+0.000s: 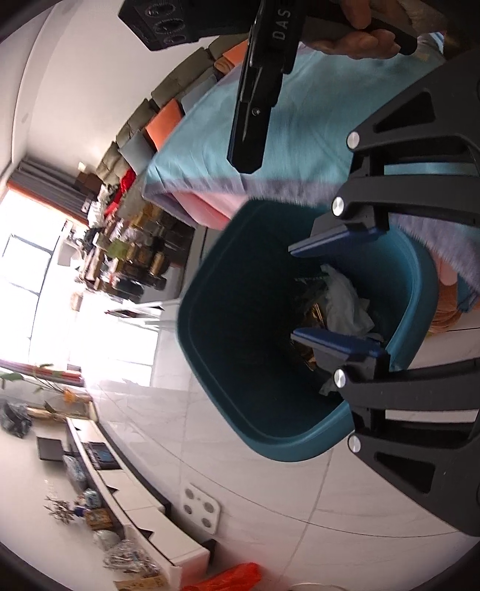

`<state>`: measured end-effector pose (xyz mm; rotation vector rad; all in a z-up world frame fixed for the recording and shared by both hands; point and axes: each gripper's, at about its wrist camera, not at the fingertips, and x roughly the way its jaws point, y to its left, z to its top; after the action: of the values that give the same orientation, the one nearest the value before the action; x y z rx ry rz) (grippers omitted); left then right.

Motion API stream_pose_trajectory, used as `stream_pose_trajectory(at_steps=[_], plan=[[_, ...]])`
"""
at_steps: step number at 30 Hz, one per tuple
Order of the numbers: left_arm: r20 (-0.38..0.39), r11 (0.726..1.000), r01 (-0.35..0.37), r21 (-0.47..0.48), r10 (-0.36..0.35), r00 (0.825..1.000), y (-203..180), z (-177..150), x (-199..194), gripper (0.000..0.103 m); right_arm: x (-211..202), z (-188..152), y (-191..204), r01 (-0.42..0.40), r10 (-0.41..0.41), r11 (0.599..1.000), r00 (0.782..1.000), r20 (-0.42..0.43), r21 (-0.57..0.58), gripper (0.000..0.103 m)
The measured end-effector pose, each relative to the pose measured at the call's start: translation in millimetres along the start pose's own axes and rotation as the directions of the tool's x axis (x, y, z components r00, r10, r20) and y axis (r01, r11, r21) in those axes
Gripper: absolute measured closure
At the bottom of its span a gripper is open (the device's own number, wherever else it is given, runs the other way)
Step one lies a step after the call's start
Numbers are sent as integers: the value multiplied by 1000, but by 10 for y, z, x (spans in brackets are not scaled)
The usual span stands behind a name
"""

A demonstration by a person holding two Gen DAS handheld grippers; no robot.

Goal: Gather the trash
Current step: 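Carry both wrappers over the teal bin and open both tools to drop them, then move both tools back over the table toward the foam net and paper cup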

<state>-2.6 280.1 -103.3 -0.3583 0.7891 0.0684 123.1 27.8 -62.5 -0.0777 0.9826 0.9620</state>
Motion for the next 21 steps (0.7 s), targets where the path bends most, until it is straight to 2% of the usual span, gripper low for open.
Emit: stream_pose_trajectory(at_steps=[5,10,14,18,21], plan=[[46,996,48,80,-52,998,-292,-4,-209,54,-331,-146,-70,4,-4,1000,999,45,5,73],[43,969,141,205,-153,987,-830,-47,-312,51,-860,-338,-193,46,-47,999,993,105,8,68],[2,930,229,288,-240,971,-1276,-108,-298,50,-1279,-453,-351,83,-90,995,982,166,48,63],[-68,871,325,369,-324,944,-1792,-223,-238,50,-1748,-631,-641,141,-164,983,960,226,114,59],[-115,827,375,420,-361,925,-2123,-322,-195,50,-2019,-817,-895,197,-235,965,943,237,172,59]])
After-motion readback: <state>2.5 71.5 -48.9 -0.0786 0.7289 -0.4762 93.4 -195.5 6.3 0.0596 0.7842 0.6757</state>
